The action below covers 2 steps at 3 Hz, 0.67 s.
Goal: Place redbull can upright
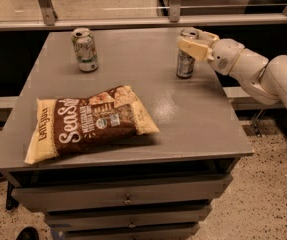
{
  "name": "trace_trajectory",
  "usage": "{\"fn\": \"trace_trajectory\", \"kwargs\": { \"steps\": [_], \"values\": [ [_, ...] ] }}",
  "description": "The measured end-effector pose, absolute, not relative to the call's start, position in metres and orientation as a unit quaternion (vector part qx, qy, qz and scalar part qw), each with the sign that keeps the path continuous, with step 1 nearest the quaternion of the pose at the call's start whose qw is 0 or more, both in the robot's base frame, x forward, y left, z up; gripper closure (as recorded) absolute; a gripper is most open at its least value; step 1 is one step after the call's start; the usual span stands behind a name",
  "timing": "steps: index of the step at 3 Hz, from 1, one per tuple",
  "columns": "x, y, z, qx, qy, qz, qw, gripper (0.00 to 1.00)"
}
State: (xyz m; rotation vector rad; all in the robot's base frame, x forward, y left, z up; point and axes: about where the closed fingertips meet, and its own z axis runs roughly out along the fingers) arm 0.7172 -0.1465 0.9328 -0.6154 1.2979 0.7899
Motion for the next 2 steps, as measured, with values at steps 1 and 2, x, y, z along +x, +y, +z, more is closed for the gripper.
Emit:
{"fn": "trace_trajectory", "kwargs": {
  "steps": [1,2],
  "values": [
    [0.7147,-0.146,0.936,-0.281,0.571,0.357,0.684,0.36],
    [0.7107,-0.1451,0.9403,-0.286,0.565,0.359,0.685,0.13]
  ]
}}
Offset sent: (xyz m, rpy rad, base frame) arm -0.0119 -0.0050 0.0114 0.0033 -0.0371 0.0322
